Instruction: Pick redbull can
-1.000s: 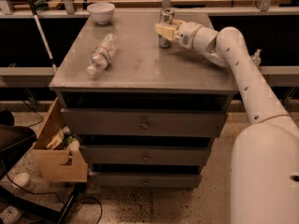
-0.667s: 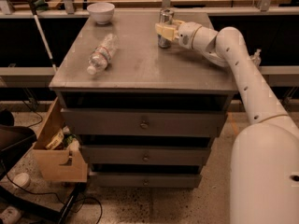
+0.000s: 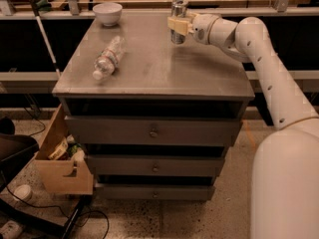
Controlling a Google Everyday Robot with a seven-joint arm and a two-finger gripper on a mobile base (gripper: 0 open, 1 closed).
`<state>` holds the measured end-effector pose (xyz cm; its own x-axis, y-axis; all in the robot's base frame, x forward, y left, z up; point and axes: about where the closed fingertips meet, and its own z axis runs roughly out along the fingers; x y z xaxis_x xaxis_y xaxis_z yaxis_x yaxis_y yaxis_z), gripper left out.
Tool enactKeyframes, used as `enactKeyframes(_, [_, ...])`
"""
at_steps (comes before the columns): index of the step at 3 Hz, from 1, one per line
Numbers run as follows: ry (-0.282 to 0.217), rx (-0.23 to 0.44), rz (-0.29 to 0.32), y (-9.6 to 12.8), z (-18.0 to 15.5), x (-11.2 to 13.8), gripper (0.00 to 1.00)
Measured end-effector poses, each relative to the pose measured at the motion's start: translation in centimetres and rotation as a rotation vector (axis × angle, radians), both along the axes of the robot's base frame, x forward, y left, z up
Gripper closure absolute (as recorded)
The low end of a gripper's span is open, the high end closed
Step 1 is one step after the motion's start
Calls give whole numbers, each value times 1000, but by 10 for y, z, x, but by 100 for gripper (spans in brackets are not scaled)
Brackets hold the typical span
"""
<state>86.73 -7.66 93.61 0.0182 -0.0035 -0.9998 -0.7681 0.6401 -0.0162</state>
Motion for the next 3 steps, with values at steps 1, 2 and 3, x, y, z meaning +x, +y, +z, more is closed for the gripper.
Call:
enactKeyframes(1, [-57,-79,-18,-15,61,-30,100])
enactKeyframes(2, [-105,-112,-30,-26,103,-53,100])
enactKeyframes(3, [-174,-112,-33,-31,139,-69,100])
